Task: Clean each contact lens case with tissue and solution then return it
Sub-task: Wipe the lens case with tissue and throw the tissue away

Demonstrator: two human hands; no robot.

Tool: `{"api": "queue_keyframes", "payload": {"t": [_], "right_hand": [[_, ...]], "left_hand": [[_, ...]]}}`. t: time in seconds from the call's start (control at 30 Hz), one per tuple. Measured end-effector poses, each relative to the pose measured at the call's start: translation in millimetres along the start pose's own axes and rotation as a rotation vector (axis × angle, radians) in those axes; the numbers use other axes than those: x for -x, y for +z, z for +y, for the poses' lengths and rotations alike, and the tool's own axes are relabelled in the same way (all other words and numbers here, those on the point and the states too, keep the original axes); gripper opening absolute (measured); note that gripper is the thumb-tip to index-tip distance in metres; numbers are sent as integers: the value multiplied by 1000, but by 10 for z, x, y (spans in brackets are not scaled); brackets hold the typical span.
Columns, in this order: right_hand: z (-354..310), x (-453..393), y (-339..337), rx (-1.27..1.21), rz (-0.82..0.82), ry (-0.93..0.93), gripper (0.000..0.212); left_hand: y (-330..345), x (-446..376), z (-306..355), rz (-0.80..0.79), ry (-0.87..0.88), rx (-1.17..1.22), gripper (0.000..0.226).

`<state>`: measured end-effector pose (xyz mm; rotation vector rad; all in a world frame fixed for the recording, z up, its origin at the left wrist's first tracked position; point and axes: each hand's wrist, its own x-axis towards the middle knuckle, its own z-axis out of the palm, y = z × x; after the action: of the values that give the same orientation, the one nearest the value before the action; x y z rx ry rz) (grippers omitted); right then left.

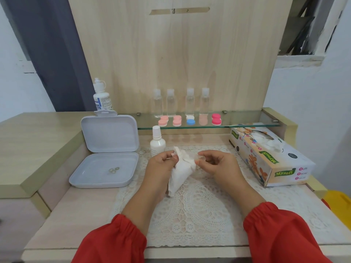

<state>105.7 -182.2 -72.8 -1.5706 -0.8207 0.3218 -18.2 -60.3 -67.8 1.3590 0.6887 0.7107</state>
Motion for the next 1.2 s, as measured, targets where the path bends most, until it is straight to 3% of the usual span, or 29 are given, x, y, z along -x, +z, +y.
{"api": "queue_keyframes", "payload": {"t": [0.13,0.27,0.33,0.43,0.6,0.63,0.7,0.8,0.9,1.03,1.2], "right_hand": [[-14,21,38,7,-32,2,18],[-1,10,24,-6,11,-7,19],[-10,17,30,-15,-7,-11,18],[-9,22,38,-12,-46,-30,21],[-29,-3,84,-172,-219,148,64],[-26,-8,87,-176,-250,186,61],[-22,-12,69,-182,-263,235,35],[-14,-19,26,-335,-177,325,2],[-65,-43,-15,-439,-107,392,7],[-133,-28,-41,-649,-211,473,24],[-90,-32,-36,-560,-177,404,15]], "left_hand": [[5,26,-2,4,85,-91,46],[27,58,25,8,100,-63,35],[38,76,40,-85,53,3,27],[49,91,0,-164,85,-22,35],[61,89,14,-102,115,29,29],[57,77,11,-96,123,19,28],[47,65,13,-76,149,-3,28],[30,64,33,-64,160,6,27],[28,58,23,-99,137,-20,27],[66,83,2,-139,145,-115,27],[68,111,2,-185,157,-80,31]]}}
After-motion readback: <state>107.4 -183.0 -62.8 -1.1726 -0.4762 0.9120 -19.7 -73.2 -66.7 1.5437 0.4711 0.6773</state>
